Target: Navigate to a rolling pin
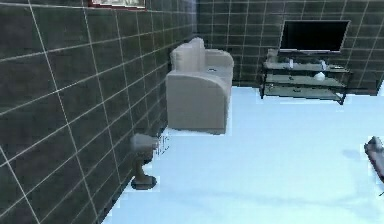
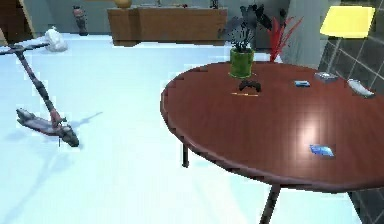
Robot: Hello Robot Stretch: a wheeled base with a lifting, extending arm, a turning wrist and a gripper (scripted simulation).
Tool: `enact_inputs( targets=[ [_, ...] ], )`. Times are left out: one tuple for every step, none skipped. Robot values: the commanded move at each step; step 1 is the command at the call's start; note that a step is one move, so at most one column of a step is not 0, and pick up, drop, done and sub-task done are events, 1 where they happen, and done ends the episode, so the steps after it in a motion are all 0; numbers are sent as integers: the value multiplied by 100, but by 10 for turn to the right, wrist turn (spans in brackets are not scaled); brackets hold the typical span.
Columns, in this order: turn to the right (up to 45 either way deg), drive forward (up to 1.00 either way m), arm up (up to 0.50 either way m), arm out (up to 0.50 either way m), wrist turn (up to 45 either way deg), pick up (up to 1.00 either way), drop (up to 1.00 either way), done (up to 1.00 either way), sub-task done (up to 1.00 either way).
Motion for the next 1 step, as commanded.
enact_inputs(
  targets=[
    [270,0,0,0,0,0,0,0,0]
  ],
)
